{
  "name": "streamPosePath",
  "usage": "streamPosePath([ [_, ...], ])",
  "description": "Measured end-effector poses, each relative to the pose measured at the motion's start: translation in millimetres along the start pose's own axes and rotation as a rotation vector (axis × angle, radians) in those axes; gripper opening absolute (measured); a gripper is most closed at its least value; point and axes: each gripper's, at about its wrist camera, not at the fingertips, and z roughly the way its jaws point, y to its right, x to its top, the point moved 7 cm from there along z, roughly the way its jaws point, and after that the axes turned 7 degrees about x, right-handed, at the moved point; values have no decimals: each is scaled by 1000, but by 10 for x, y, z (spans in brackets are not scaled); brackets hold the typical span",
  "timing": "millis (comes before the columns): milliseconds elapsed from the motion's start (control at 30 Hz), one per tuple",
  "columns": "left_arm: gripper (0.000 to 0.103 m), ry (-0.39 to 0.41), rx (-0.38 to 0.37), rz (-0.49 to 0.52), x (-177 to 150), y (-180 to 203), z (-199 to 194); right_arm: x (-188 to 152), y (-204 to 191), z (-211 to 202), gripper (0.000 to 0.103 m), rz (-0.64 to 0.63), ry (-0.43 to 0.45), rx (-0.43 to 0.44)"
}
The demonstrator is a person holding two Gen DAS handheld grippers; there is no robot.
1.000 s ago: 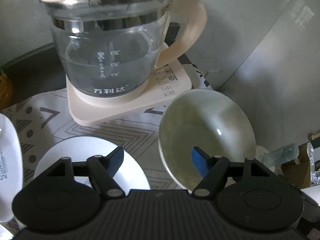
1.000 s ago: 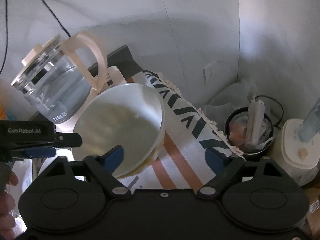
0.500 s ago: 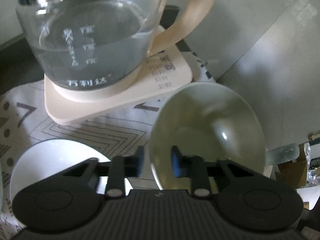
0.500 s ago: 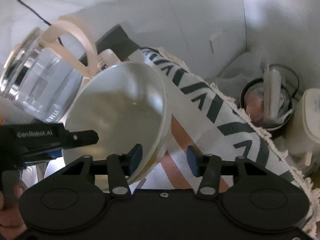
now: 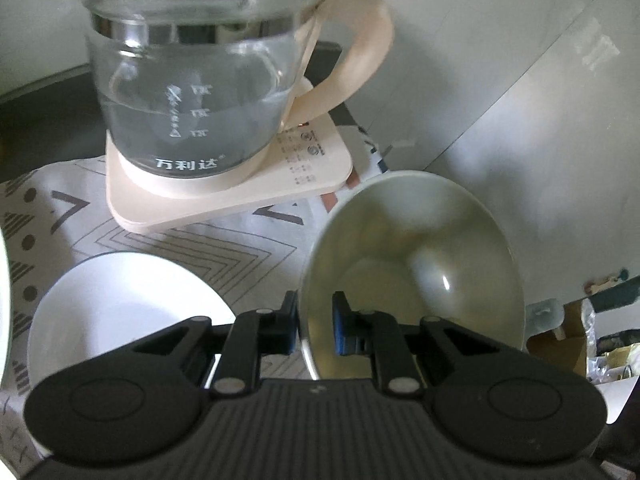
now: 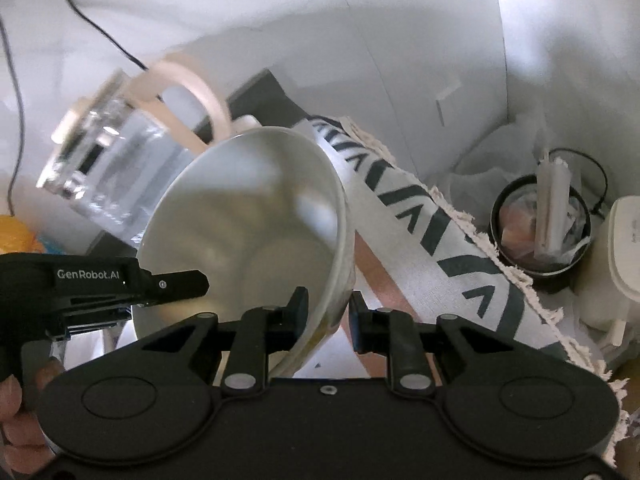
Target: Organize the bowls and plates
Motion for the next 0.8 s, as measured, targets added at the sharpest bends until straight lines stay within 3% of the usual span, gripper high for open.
streamPosePath([
  [600,17,168,-35,-82,-259,-162,-1014,-44,-528,-760,24,-115,72,89],
  [800,17,193,-40,-116,-336,-288,-1190,-117,-722,-886,24,-153,71,123],
])
